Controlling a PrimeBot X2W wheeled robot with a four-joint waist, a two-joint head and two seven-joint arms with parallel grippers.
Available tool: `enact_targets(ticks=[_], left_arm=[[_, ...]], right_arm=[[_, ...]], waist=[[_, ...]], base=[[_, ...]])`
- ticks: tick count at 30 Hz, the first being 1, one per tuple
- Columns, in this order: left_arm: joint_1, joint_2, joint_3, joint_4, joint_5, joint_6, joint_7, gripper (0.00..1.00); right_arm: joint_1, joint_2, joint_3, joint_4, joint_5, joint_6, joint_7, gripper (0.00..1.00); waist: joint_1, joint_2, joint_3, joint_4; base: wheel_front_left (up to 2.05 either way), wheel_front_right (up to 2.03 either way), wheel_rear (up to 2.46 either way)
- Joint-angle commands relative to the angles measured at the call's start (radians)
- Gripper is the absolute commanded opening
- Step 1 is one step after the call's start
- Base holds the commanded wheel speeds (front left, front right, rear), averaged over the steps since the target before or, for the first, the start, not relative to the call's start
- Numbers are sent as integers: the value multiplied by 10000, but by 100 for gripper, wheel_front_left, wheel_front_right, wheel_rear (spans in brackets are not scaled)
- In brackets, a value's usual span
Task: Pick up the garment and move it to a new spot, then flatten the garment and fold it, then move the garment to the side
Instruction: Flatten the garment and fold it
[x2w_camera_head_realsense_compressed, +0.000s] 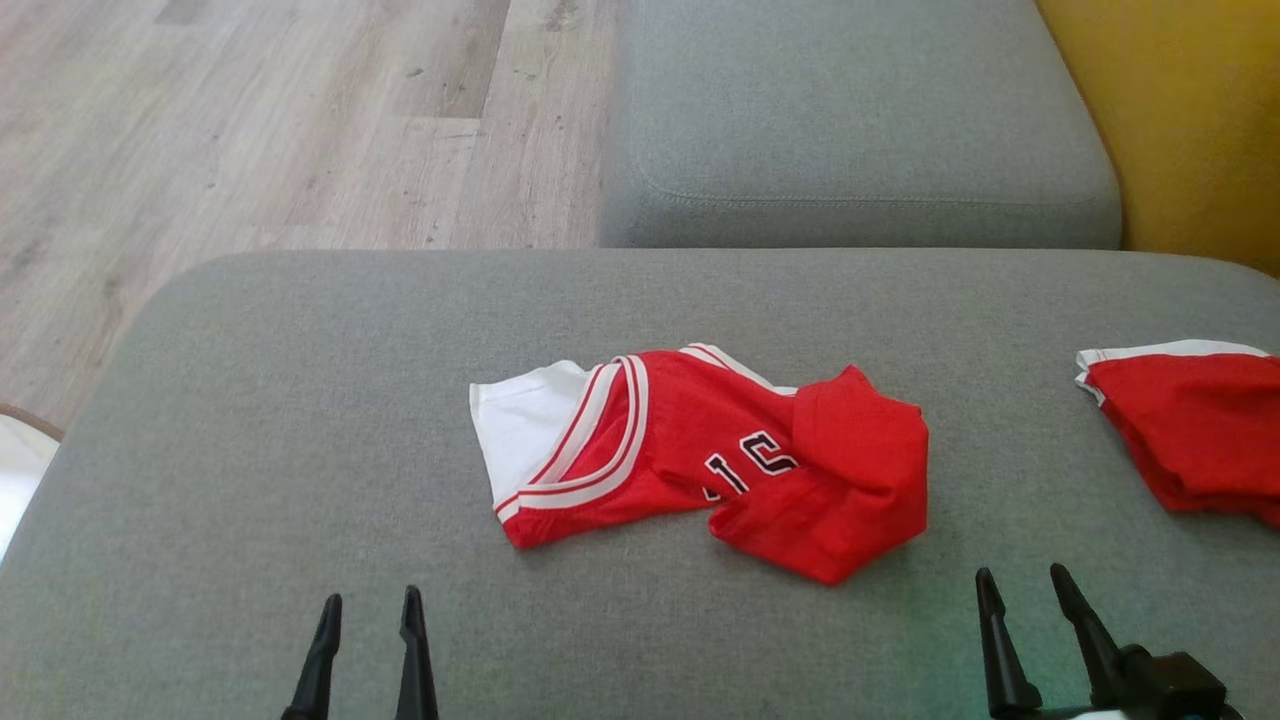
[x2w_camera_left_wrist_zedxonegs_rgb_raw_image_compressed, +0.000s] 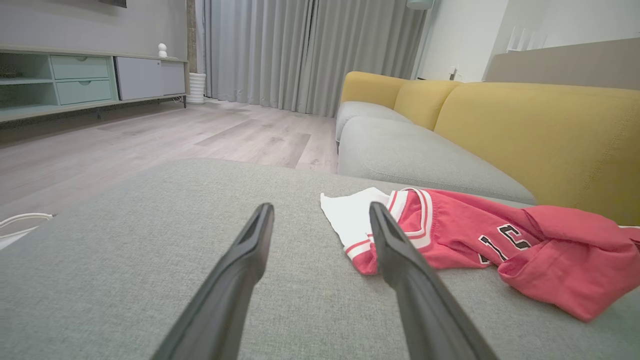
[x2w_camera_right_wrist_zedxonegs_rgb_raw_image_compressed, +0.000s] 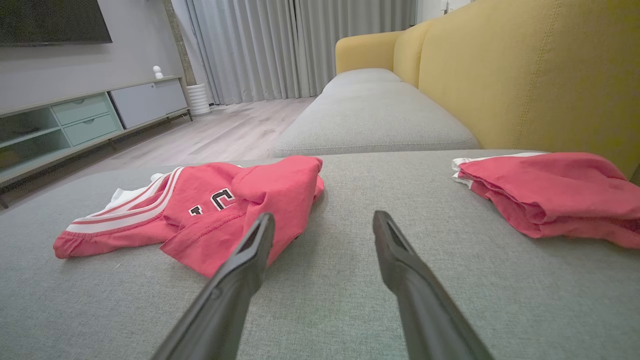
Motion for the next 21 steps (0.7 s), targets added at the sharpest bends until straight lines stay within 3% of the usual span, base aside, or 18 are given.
enact_targets(ticks=[1,13,21], left_arm=[[-284,-111,370,-263,101,-52,-94,100],[-388,-305,400,394,502,-728,-95,100],[-2186,-342,-73,2237,377,-1433,-20,100]], right_arm=[[-324,-70,227,-271,-80,-7,-110,100],[-323,-59,430,-245,-115,-7,-111,100],[-574,-200,682,-379,-17,-7,-111,100]], waist=[[0,-1,-14,-10],[0,-1,31,-190],[0,-1,743,-602]], base=[[0,0,0],[0,0,0],[0,0,0]])
